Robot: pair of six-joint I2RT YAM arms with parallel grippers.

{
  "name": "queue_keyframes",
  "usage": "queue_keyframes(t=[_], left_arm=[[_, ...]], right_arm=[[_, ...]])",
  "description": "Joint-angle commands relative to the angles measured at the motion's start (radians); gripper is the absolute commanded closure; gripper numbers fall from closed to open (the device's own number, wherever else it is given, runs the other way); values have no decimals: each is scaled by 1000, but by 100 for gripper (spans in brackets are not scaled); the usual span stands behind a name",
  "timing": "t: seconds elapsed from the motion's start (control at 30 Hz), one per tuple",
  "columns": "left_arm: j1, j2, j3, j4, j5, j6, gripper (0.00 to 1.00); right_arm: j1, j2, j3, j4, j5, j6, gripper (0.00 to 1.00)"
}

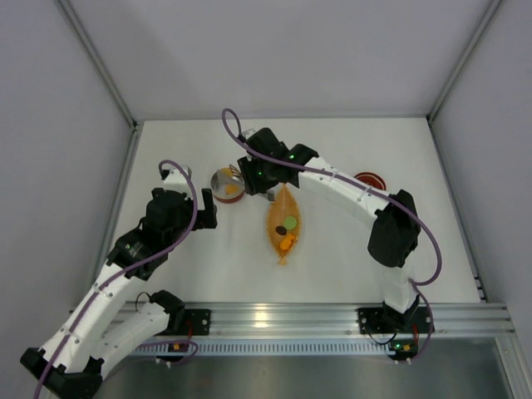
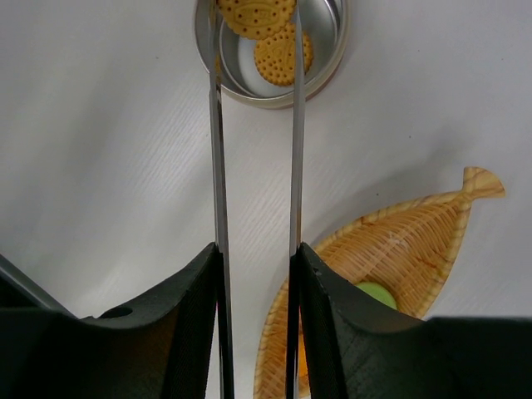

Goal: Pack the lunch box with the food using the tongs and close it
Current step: Place the fake food in the packing box.

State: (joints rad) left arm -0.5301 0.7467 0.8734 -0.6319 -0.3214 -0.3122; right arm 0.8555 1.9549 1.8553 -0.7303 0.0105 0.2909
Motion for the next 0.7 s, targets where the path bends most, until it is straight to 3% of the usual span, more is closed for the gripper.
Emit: queue_keyframes(t=[0.0,0.33,0.67], left_arm=[[2,-9,-4,14,4,-2,1],[2,-10,-4,14,4,-2,1],[4,-10,-4,14,4,-2,1]], right_arm=[[14,6,64,-3,-4,2,62],[16,-17,62,-11,-4,1,50],[16,-168,-22,-47,71,-1,50]])
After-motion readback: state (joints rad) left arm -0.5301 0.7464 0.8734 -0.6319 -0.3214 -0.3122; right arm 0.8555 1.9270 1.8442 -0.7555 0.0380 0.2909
